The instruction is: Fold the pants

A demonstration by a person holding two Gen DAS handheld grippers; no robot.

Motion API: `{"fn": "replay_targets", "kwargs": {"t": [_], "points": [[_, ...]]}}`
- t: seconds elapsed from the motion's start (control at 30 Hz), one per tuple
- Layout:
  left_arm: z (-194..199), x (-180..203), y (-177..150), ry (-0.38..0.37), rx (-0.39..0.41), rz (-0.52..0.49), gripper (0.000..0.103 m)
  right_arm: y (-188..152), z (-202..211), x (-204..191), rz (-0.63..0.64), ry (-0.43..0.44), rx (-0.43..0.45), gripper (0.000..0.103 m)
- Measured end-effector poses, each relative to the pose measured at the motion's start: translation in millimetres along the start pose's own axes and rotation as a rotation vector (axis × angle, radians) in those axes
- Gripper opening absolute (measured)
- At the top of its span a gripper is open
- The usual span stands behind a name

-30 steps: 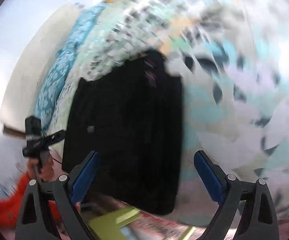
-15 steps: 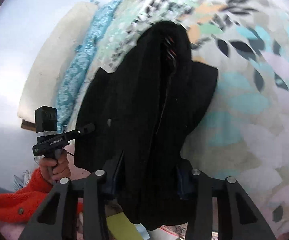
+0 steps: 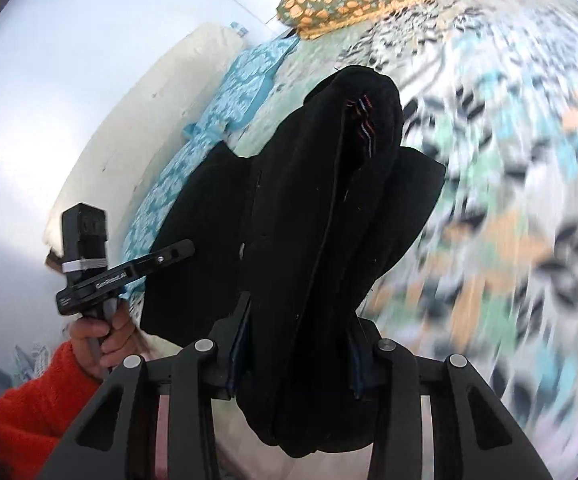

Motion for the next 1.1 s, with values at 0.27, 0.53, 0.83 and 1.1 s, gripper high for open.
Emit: {"fn": "replay_targets", "kwargs": {"t": [0.27, 0.53, 0.83, 1.1], "points": [[-105, -20, 6, 0.284, -0.061, -0.091, 0.049, 24, -59, 63, -0.038, -0.315, -0.029, 0.056], [-24, -30, -81, 0.457, 0.090, -0.129, 0.102, -57, 12, 48, 0.006, -0.676, 0.171, 0.103], [36, 2, -150, 0.460, 0.000, -0.120, 0.102, -151, 2, -68, 0.285, -0.803, 0.097, 0.103], [86, 35, -138, 0.562, 0.181, -0.245, 0.102, -155, 8, -127, 0.483, -0.896, 0.122, 0.103]]}}
Point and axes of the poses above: each gripper's, at about its wrist camera, not at the fingertips, and z roughly against the way its jaws point, x to its right, y to its top, the point moved 1 cm from there along -z, roughly the way its jaws point, and after that the axes turned 11 degrees about x, right-handed, at the moved point
